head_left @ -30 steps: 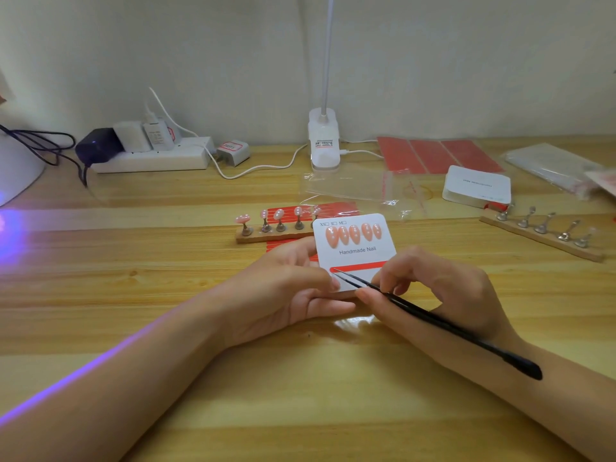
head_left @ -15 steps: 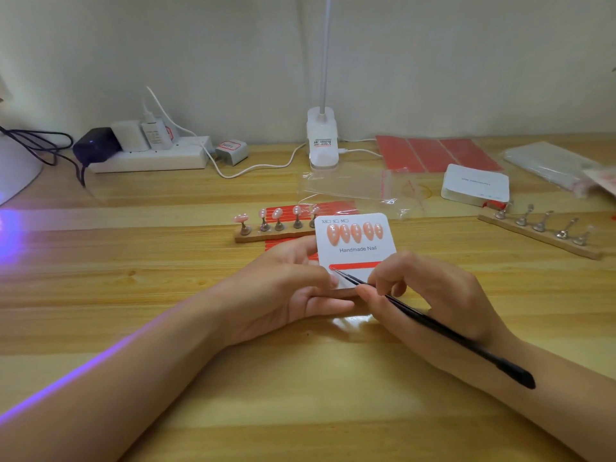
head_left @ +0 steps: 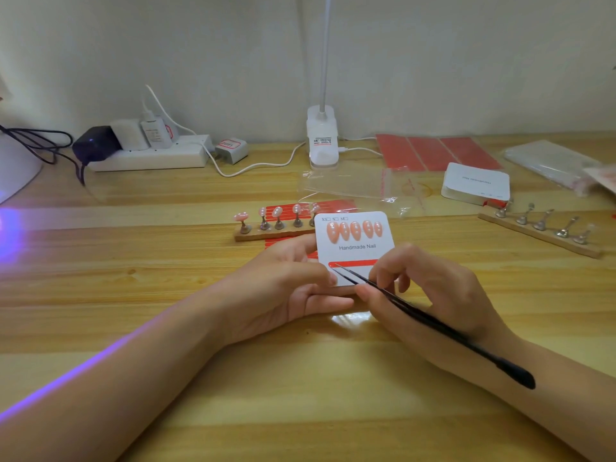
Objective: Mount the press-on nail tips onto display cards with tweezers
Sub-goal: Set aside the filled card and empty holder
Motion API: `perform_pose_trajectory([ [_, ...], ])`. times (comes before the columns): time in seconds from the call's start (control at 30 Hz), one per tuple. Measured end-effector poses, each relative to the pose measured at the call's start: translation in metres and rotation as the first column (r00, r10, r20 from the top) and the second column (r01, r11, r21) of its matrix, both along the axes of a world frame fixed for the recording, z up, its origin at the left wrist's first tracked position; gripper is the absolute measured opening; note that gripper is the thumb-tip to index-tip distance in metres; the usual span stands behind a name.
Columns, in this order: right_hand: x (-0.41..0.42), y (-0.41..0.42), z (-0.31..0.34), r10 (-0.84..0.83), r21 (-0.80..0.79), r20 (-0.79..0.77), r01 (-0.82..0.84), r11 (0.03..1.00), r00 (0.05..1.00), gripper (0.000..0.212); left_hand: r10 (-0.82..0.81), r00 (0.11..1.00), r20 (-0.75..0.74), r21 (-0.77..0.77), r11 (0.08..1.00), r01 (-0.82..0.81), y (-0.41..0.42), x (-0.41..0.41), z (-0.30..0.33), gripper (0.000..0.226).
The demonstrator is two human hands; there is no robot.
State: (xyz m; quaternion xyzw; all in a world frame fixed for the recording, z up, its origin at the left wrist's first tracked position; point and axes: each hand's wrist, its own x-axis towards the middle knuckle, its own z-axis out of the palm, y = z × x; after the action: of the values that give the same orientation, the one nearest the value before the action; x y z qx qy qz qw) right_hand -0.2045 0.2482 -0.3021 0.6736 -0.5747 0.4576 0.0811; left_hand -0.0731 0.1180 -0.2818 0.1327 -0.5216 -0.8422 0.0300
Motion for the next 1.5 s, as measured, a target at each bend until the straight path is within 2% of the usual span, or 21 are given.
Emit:
perform_pose_trajectory([
  [0.53,-0.0041,-0.002,-0.0035,0.021,0.012,-0.063,-0.021,1.0,0.998,0.011,-0.004,1.0,0.004,-0.013,1.0,0.004,-0.0008,-0.0006,-0.0009,0.051],
  [0.7,-0.0031,-0.0029,-0.0041,0.022,-0.016,-0.033,-0.022,1.0,0.999,0.01,0.001,1.0,0.004,-0.004,1.0,-0.001,-0.0004,-0.001,-0.0006,0.052],
  [0.83,-0.0029,-0.0018,-0.0023,-0.008,-0.048,0.068,0.011,0.999,0.998,0.009,0.01,1.0,-0.003,0.011,1.0,-0.01,-0.0001,-0.0011,-0.0009,0.05],
  [0.93,-0.0007,-0.0015,-0.0019,0.014,-0.031,-0.02,-0.015,0.999,1.0,0.007,-0.002,1.0,-0.006,-0.001,1.0,0.002,-0.0009,-0.0007,-0.0012,0.049],
  [1.03,-0.0001,-0.0019,-0.0012,-0.005,-0.025,-0.079,0.003,1.0,0.997,0.016,-0.011,1.0,-0.007,-0.015,1.0,0.011,-0.0014,-0.0007,-0.0012,0.048],
  [1.3,-0.0014,-0.0023,-0.0028,-0.008,-0.027,-0.07,0.007,1.0,0.997,0.006,-0.013,1.0,-0.003,-0.023,1.0,0.013,-0.0017,-0.0007,-0.0018,0.049],
  [1.5,-0.0015,-0.0023,-0.0023,0.007,-0.029,-0.082,-0.01,1.0,0.997,0.01,-0.008,1.0,-0.002,-0.024,1.0,0.008,-0.0017,-0.0011,-0.002,0.049],
])
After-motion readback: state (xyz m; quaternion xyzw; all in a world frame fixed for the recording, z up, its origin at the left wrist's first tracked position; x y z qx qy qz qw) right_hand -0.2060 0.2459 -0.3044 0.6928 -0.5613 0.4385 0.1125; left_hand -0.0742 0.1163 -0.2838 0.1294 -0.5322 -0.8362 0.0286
